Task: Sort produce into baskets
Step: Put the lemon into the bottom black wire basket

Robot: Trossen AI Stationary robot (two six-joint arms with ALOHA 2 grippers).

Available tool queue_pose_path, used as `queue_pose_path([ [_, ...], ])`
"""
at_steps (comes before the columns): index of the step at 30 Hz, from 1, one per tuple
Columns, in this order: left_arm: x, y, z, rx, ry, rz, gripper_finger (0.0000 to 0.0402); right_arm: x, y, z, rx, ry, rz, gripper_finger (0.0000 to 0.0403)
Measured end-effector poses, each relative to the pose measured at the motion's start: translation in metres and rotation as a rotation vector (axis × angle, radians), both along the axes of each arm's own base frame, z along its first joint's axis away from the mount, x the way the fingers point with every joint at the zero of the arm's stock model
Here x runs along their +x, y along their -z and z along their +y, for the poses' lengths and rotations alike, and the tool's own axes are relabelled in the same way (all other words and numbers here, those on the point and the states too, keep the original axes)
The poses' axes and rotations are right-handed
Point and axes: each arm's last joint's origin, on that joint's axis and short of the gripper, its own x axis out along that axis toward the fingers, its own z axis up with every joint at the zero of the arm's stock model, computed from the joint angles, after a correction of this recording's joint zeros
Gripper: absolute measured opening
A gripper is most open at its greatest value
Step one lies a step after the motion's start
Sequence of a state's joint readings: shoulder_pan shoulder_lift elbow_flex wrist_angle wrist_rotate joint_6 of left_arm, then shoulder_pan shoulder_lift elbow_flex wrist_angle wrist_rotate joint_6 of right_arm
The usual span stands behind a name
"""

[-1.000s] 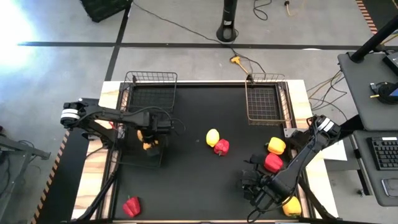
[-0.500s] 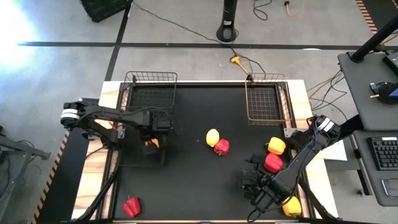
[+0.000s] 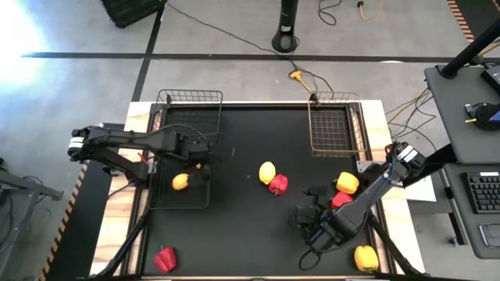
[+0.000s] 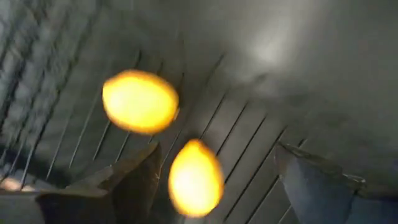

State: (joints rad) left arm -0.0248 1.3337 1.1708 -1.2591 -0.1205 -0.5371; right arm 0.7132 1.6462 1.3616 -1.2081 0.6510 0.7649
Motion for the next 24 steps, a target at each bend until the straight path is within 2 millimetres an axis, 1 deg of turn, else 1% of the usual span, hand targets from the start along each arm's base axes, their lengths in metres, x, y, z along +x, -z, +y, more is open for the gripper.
queue_pose_path([
  [2,0.007,-0.012,-0.008,0.044,-0.037,-0.121,0.0292,-0.003,-0.004,-0.002,-0.004,0.012,-0.005,0.0382],
  [5,0.023,-0.027,-0.023,0.121,-0.076,-0.32,0.0292,-0.006,-0.01,-0.005,-0.006,0.024,-0.048,0.0382],
  [8,0.042,-0.033,-0.041,0.221,-0.082,-0.498,0.0292,-0.008,-0.017,-0.008,-0.009,0.024,-0.077,0.0382],
  [10,0.056,-0.031,-0.05,0.274,-0.11,-0.59,0.0292,-0.01,-0.021,-0.01,-0.001,0.022,-0.084,0.0382],
  [13,0.082,-0.02,-0.058,0.278,-0.149,-0.682,0.0292,-0.014,-0.029,-0.013,0.018,0.024,-0.105,0.0382],
  [16,0.111,-0.003,-0.062,0.271,-0.175,-0.709,0.0292,-0.017,-0.036,-0.016,0.049,0.045,-0.139,0.0382],
  [21,0.155,0.025,-0.063,0.324,-0.246,-0.668,0.0292,-0.022,-0.045,-0.02,0.097,0.089,-0.187,0.0382],
  [24,0.175,0.04,-0.062,0.343,-0.287,-0.596,0.0292,-0.023,-0.045,-0.019,0.106,0.089,-0.185,0.0382],
])
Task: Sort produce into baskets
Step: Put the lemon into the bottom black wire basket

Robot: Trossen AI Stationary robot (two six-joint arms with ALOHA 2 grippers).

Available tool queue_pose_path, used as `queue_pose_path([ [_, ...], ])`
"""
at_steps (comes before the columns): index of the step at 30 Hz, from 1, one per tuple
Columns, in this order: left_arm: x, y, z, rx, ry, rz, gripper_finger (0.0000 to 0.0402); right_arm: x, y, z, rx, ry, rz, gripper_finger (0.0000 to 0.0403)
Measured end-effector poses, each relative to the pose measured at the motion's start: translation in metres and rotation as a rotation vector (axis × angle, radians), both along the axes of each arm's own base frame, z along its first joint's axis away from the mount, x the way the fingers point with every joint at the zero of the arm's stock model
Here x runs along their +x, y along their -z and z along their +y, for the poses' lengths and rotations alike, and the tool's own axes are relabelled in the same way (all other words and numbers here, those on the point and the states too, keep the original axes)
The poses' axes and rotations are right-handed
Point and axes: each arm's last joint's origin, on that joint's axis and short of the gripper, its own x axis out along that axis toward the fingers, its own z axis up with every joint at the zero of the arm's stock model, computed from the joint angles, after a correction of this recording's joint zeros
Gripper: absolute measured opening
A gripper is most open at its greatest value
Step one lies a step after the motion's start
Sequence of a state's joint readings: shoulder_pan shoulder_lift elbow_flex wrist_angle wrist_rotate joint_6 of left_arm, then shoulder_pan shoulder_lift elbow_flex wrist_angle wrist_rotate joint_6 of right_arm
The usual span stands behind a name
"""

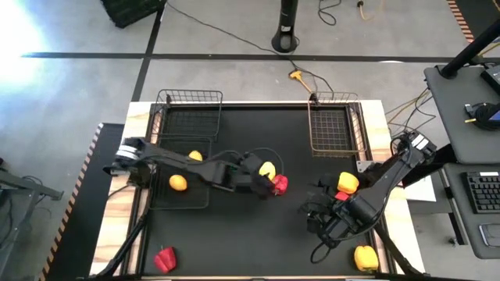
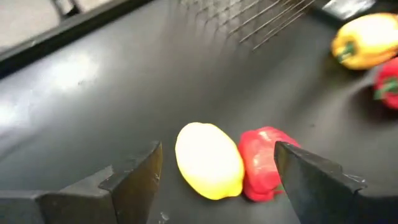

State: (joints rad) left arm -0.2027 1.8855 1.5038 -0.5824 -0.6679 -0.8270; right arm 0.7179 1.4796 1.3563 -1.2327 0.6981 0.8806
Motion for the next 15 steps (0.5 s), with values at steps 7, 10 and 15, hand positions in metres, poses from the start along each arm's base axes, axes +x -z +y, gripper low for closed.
queue_pose_path([
  [7,0.033,0.023,0.015,-0.016,-0.121,0.14,0.0292,-0.001,0.005,0.006,0.026,-0.02,0.042,0.0382],
  [10,0.045,0.032,0.024,-0.031,-0.17,0.173,0.0292,-0.004,0.005,0.008,0.025,-0.033,0.042,0.0382],
  [15,0.061,0.048,0.033,-0.079,-0.208,0.22,0.0292,-0.008,0.005,0.014,0.032,-0.058,0.047,0.0382],
])
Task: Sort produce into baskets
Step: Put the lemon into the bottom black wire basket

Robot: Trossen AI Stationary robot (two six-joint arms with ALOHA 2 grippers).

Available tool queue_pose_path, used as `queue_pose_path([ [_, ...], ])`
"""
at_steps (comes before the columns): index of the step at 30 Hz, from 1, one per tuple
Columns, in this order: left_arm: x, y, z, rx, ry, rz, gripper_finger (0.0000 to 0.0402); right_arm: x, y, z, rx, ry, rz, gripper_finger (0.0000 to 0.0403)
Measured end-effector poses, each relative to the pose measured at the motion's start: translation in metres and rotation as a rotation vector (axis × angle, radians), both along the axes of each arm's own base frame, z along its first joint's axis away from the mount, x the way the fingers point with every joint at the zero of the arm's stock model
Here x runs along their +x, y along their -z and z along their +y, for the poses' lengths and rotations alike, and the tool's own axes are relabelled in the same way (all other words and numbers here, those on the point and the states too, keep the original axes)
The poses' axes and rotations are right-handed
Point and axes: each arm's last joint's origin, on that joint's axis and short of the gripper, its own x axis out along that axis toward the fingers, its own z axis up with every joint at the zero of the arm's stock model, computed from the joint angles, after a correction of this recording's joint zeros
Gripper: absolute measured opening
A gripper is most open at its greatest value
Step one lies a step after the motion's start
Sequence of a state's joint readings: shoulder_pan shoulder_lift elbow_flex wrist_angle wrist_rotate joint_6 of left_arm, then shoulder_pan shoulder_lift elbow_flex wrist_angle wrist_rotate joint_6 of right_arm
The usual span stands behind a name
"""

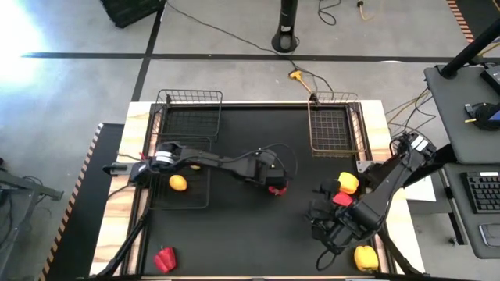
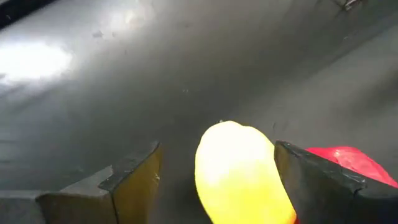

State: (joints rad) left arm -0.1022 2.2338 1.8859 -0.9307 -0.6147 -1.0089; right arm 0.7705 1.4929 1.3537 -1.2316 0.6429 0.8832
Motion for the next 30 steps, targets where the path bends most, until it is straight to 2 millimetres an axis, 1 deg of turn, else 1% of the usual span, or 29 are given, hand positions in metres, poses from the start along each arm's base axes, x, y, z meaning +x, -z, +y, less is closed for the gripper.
queue_pose_path([
  [7,0.007,0.016,-0.002,-0.015,-0.061,0.057,0.0292,-0.007,0.0,0.008,0.023,-0.023,0.011,0.0382],
  [13,0.007,0.026,-0.002,-0.046,-0.09,0.066,0.0292,-0.008,0.001,0.008,0.02,-0.027,0.013,0.0382],
  [16,0.006,0.031,-0.006,-0.064,-0.092,0.075,0.0292,-0.008,0.003,0.008,0.015,-0.026,0.018,0.0382],
  [20,0.005,0.031,-0.013,-0.062,-0.09,0.075,0.0292,-0.009,0.006,0.007,0.006,-0.027,0.028,0.0382],
  [26,0.003,0.032,-0.016,-0.058,-0.084,0.087,0.0292,-0.01,0.01,0.006,-0.001,-0.021,0.034,0.0382],
  [30,0.001,0.031,-0.025,-0.054,-0.064,0.096,0.0292,-0.01,0.011,0.006,-0.001,-0.02,0.035,0.0382],
])
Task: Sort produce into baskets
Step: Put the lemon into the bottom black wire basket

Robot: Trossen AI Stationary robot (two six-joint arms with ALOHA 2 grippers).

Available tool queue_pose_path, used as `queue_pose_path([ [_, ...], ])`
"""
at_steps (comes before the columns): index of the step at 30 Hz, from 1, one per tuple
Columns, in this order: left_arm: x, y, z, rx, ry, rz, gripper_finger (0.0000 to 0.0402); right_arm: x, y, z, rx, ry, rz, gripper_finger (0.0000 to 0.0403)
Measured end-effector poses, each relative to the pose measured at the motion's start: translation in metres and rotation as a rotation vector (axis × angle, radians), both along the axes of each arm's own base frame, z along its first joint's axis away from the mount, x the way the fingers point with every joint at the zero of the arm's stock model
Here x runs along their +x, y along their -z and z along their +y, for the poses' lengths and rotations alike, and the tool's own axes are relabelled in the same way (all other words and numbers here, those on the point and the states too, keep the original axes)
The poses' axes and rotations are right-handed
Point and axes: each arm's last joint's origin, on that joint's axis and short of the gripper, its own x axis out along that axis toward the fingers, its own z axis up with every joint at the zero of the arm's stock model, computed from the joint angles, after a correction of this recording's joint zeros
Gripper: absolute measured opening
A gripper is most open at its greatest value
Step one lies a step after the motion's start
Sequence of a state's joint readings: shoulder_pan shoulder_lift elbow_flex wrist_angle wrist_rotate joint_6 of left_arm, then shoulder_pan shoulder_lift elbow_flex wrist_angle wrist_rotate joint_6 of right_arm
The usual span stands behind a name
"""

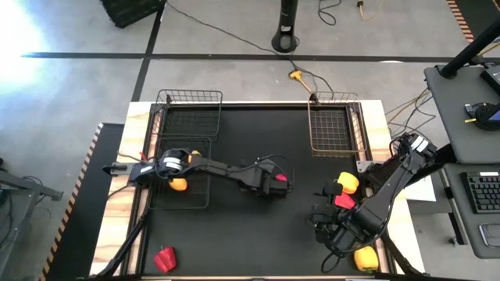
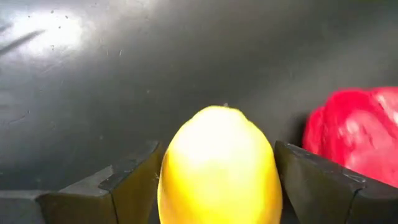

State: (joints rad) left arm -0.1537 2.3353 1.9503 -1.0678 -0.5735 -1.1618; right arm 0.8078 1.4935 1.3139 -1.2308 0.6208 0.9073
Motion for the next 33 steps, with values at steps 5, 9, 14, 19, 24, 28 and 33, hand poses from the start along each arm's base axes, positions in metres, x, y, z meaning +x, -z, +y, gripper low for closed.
queue_pose_path([
  [5,-0.006,0.0,-0.012,0.001,0.005,0.025,0.0295,0.0,0.001,0.0,0.0,0.001,0.001,0.0382],
  [9,-0.008,0.01,-0.012,-0.014,0.001,0.035,0.0303,0.0,0.001,0.0,-0.001,-0.001,0.001,0.0382],
  [14,-0.011,0.02,-0.012,-0.055,-0.001,0.05,0.0315,0.0,0.001,0.0,-0.001,-0.001,0.001,0.0382],
  [19,-0.011,0.024,-0.013,-0.063,-0.007,0.045,0.032,0.0,0.001,0.0,-0.002,-0.001,0.001,0.0382],
  [24,-0.013,0.029,-0.012,-0.056,0.004,0.058,0.0319,0.0,0.001,0.0,-0.002,-0.001,0.001,0.0382],
  [28,-0.014,0.03,-0.015,-0.032,0.026,0.068,0.0296,0.0,0.001,0.0,-0.001,-0.001,0.001,0.0382],
  [33,-0.018,0.027,-0.023,-0.017,0.084,0.109,0.0268,0.0,0.001,0.0,0.002,-0.001,0.004,0.0382],
])
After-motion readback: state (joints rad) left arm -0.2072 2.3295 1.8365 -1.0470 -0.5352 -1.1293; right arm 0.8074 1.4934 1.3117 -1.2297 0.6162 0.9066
